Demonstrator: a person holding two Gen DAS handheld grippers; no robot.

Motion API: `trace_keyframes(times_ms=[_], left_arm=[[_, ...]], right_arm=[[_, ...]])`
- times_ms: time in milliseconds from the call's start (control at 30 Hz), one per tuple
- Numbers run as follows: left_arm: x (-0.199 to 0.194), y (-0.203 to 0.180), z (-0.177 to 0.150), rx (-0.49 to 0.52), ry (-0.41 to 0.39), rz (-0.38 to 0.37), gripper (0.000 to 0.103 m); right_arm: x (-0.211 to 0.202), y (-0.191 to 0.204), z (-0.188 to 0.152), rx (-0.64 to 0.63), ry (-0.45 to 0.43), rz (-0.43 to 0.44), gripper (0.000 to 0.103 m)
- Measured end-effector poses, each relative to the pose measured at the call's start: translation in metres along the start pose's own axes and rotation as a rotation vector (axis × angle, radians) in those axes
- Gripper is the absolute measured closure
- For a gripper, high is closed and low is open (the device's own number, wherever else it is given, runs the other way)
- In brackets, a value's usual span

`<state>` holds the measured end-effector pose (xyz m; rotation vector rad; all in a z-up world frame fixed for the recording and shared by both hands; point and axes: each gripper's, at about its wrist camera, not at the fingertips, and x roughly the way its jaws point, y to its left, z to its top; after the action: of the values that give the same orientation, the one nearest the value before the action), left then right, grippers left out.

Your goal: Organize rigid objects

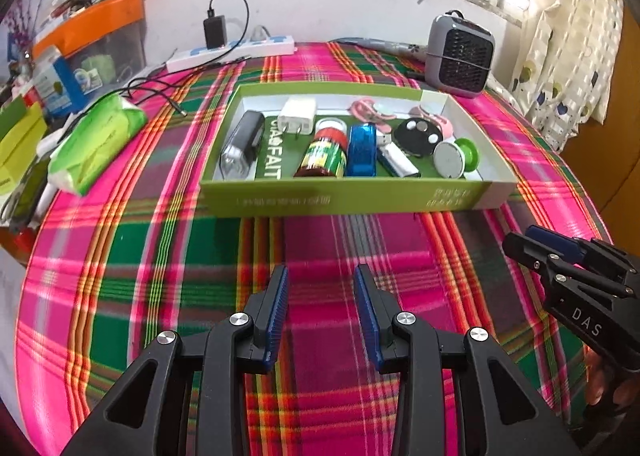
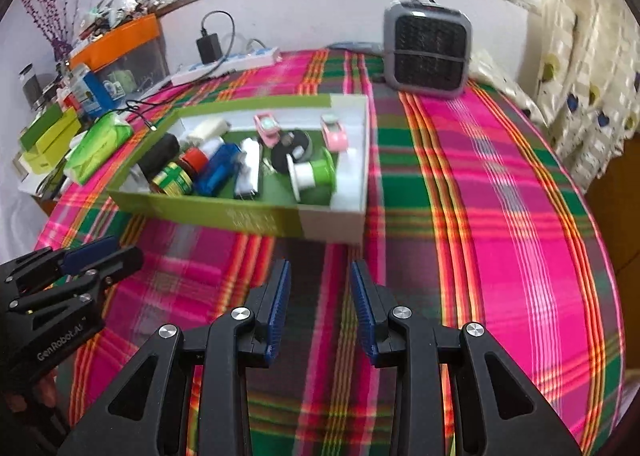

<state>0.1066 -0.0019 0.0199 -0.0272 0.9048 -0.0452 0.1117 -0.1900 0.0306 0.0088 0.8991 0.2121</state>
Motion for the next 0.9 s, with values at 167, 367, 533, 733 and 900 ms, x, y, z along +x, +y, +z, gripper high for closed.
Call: trace_keyframes(times_ms=[167,367,533,733,900], left_arm=[[0.004,0.001,-0.005,-0.009,0.013,0.003,0.071],[0.007,-0.001,-0.007,-0.005,0.017,0.004,0.071],[0.008,-0.005,-0.007,0.011,0.011,0.029,0.071],[0.008,-0.010,-0.010,0.033,0.000,0.063,0.070],[0.008,-0.009,-0.010,0.026,-0.003,0.062,0.070]], right_arm=[[0.002,-0.002,-0.009,0.003,0.018,-0.018,0.070],[0.003,-0.004,-0.014,0.004,0.031,-0.033,0.070],[0.004,-0.002,-0.015,-0.010,0.022,-0.045,0.069],[0.004,0.002,-0.017,-0.027,0.010,-0.076,0.068],[0.004,0.001,-0.016,-0.028,0.010,-0.079,0.067]])
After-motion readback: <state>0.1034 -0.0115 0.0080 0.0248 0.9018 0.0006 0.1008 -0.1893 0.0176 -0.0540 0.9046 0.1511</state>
